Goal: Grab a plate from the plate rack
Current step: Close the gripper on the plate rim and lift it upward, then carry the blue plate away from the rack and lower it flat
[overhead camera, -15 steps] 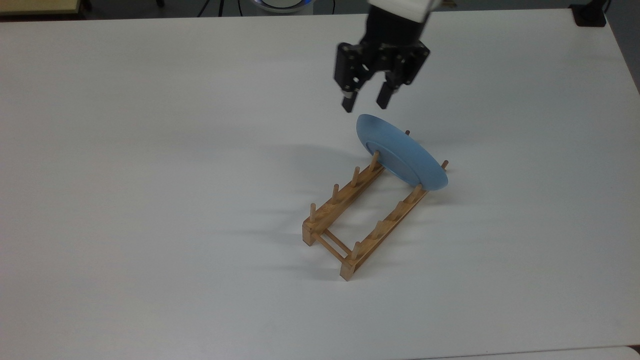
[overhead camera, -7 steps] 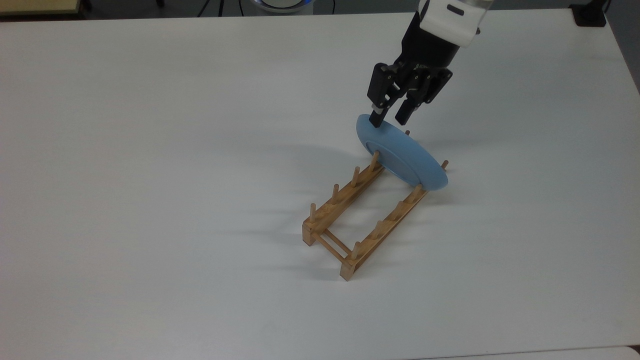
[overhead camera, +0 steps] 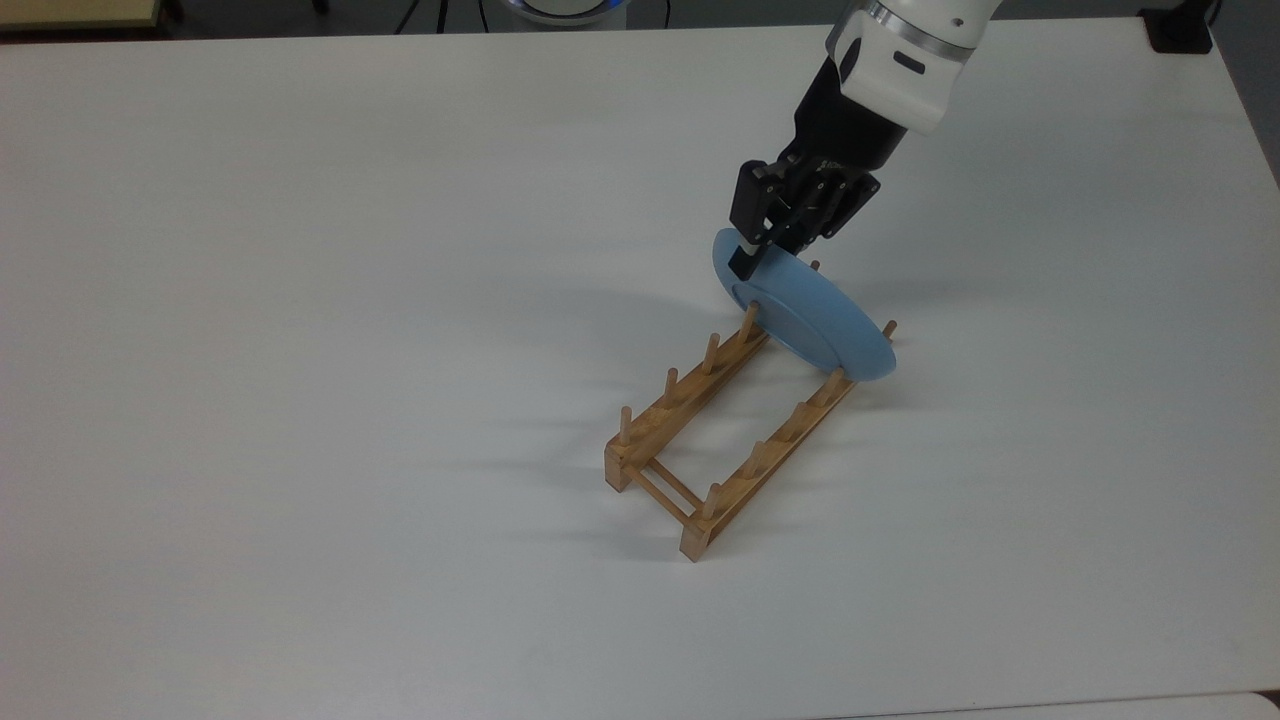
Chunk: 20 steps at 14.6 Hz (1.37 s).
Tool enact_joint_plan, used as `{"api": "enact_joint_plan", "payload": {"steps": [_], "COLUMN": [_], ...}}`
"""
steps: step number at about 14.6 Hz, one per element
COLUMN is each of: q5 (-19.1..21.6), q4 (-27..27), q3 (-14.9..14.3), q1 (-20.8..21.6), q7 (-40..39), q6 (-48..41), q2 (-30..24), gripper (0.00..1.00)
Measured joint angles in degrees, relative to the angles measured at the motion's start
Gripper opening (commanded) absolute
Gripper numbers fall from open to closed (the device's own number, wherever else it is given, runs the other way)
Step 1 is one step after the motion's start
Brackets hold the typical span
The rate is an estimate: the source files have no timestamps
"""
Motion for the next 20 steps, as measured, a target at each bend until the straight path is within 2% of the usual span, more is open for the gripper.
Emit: {"api": "enact_joint_plan", "payload": {"steps": [2, 3, 8, 14, 20], "q5": [0.00, 0.00, -0.26, -1.52, -0.55], "q4": [0.00, -0.01, -0.14, 0.54, 2.85], "q3": [0.05, 0.06, 1.44, 1.46, 1.28], "q1": [0.28, 0.53, 0.73, 0.56, -1.53], "q7": [0.00, 0.00, 0.02, 0.11, 0.81], "q6": [0.01, 0.01, 0.01, 0.01, 1.60], "q2": [0.05, 0.06, 0.13, -0.32, -2.78], "gripper": [0.03, 0.00, 0.00, 0.00, 0.00]}}
